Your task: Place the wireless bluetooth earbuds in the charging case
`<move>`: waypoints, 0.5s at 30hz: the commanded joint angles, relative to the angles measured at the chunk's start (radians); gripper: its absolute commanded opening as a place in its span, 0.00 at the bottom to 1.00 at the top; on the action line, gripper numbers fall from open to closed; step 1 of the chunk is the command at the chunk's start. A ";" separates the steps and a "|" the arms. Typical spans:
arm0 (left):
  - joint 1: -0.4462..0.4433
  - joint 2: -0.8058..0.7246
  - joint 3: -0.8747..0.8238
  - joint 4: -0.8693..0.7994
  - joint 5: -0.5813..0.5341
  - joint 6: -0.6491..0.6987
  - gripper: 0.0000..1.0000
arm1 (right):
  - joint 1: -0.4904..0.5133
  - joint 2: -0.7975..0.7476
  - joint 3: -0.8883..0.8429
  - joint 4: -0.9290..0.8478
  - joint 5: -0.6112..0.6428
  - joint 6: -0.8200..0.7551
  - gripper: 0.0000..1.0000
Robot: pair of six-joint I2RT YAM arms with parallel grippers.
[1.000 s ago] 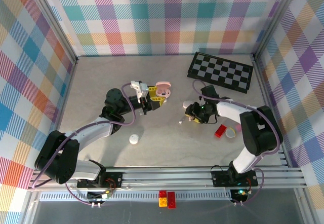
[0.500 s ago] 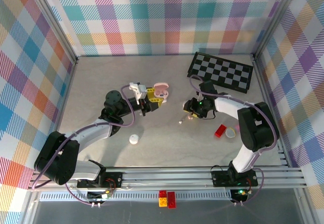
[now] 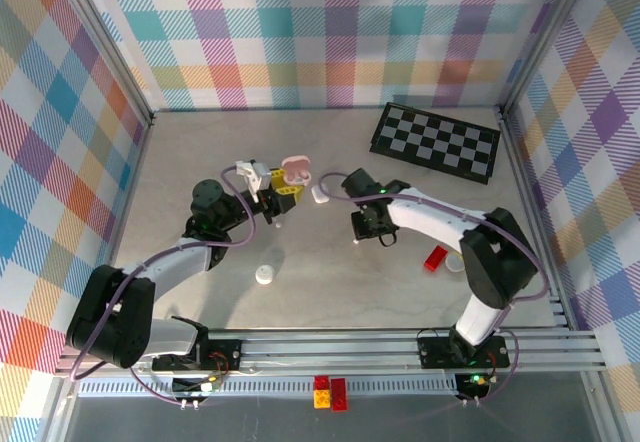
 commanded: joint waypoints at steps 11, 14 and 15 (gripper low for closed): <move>0.096 -0.083 -0.026 0.042 0.016 -0.014 0.38 | 0.103 0.236 0.153 -0.187 0.317 -0.032 0.41; 0.097 -0.088 -0.026 0.034 0.019 -0.013 0.38 | 0.104 0.252 0.157 -0.183 0.318 -0.033 0.39; 0.097 -0.088 -0.026 0.032 0.022 -0.013 0.38 | 0.104 0.256 0.158 -0.181 0.319 -0.036 0.39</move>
